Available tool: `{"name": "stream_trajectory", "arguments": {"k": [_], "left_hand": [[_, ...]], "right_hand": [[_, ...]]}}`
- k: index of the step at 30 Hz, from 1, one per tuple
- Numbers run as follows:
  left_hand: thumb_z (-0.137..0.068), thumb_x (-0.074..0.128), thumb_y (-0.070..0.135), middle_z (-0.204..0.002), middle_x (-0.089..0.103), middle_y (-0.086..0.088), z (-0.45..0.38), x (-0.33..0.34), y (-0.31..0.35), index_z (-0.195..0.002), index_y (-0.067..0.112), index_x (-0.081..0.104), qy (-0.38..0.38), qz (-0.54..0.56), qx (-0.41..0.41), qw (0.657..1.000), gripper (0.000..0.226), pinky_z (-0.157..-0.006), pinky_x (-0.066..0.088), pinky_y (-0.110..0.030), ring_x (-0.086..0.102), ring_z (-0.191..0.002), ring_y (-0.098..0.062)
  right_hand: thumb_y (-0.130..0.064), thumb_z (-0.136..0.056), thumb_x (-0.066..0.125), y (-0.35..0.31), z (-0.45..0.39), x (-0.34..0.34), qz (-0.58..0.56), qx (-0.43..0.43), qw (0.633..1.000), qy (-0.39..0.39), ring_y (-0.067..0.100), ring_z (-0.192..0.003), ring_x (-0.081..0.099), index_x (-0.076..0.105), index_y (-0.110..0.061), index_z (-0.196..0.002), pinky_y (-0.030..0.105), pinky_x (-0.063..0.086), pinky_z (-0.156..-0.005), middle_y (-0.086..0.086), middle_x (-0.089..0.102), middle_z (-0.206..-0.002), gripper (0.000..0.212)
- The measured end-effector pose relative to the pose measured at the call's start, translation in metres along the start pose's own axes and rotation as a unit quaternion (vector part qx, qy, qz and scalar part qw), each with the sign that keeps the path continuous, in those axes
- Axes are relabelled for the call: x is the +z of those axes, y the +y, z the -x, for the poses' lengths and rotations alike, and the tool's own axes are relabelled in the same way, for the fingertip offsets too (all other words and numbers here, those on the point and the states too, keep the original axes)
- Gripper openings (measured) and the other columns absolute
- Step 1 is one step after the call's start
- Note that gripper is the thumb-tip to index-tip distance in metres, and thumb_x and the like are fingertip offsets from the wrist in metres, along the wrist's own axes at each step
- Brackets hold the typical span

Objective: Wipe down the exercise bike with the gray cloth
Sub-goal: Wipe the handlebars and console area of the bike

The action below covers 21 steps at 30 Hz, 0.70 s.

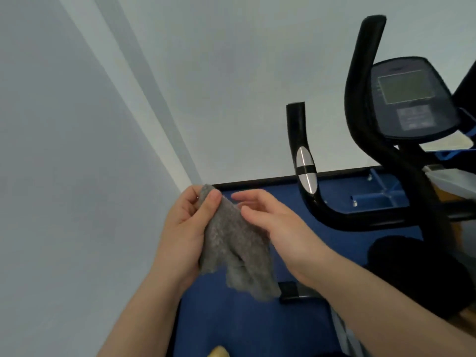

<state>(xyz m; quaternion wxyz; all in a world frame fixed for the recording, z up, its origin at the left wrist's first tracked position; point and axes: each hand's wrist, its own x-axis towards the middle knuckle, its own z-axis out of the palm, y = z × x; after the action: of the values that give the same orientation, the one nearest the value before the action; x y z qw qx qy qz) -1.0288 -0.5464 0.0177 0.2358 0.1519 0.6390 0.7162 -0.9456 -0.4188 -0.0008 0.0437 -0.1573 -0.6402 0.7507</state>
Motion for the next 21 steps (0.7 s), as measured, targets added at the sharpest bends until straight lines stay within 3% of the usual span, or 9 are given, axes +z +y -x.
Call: {"name": "stream_trajectory", "arguments": {"k": [5,8,11,15,18,21], "left_hand": [[-0.078,0.063,0.034,-0.078,0.055,-0.014,-0.004,-0.011,0.007,-0.091,0.01,0.056,0.006,0.005,-0.015,1.0,0.028,-0.053,0.052,-0.028,0.058,-0.061,-0.019],[-0.078,0.063,0.035,-0.083,0.06,-0.019,-0.008,-0.022,0.011,-0.091,0.011,0.058,-0.004,-0.004,-0.008,1.0,0.027,-0.058,0.054,-0.032,0.061,-0.068,-0.025],[-0.078,0.063,0.033,-0.074,0.066,-0.009,-0.012,-0.034,0.016,-0.088,0.012,0.058,-0.007,0.0,0.008,1.0,0.023,-0.055,0.056,-0.029,0.065,-0.065,-0.02],[-0.08,0.062,0.034,-0.072,0.068,-0.005,-0.02,-0.049,0.025,-0.093,0.011,0.057,0.014,0.006,0.021,1.0,0.027,-0.053,0.056,-0.028,0.066,-0.063,-0.018],[-0.082,0.063,0.037,-0.071,0.067,-0.002,-0.026,-0.064,0.029,-0.092,0.013,0.059,0.041,-0.027,0.034,0.998,0.026,-0.052,0.055,-0.028,0.063,-0.061,-0.016],[-0.09,0.063,0.032,-0.075,0.072,0.003,-0.033,-0.086,0.029,-0.093,0.016,0.06,0.072,-0.055,0.057,0.994,0.017,-0.058,0.056,-0.026,0.068,-0.069,-0.013]], "right_hand": [[-0.02,-0.093,0.063,0.026,-0.003,0.014,0.015,-0.053,0.998,0.033,-0.003,-0.109,0.059,0.064,-0.031,-0.109,0.013,0.046,-0.09,-0.018,0.066,-0.111,0.019],[-0.019,-0.088,0.071,0.039,-0.007,0.025,0.042,-0.071,0.996,0.037,0.007,-0.109,0.062,0.064,-0.027,-0.106,0.032,0.047,-0.1,-0.011,0.067,-0.108,0.021],[-0.025,-0.086,0.072,0.049,-0.012,0.036,0.044,-0.052,0.997,0.031,0.013,-0.102,0.066,0.065,-0.023,-0.104,0.039,0.052,-0.095,-0.002,0.069,-0.105,0.019],[-0.034,-0.09,0.067,0.056,-0.017,0.047,0.077,-0.029,0.996,-0.032,0.01,-0.096,0.067,0.068,-0.023,-0.103,0.027,0.053,-0.089,-0.004,0.071,-0.1,0.017],[-0.021,-0.09,0.068,0.06,-0.023,0.056,0.077,-0.034,0.996,-0.024,0.021,-0.093,0.066,0.064,-0.015,-0.096,0.039,0.054,-0.09,0.007,0.069,-0.098,0.01],[-0.02,-0.091,0.067,0.053,-0.028,0.053,0.057,-0.043,0.997,0.005,0.012,-0.085,0.065,0.06,-0.015,-0.091,0.032,0.055,-0.082,0.002,0.068,-0.089,0.009]]}}
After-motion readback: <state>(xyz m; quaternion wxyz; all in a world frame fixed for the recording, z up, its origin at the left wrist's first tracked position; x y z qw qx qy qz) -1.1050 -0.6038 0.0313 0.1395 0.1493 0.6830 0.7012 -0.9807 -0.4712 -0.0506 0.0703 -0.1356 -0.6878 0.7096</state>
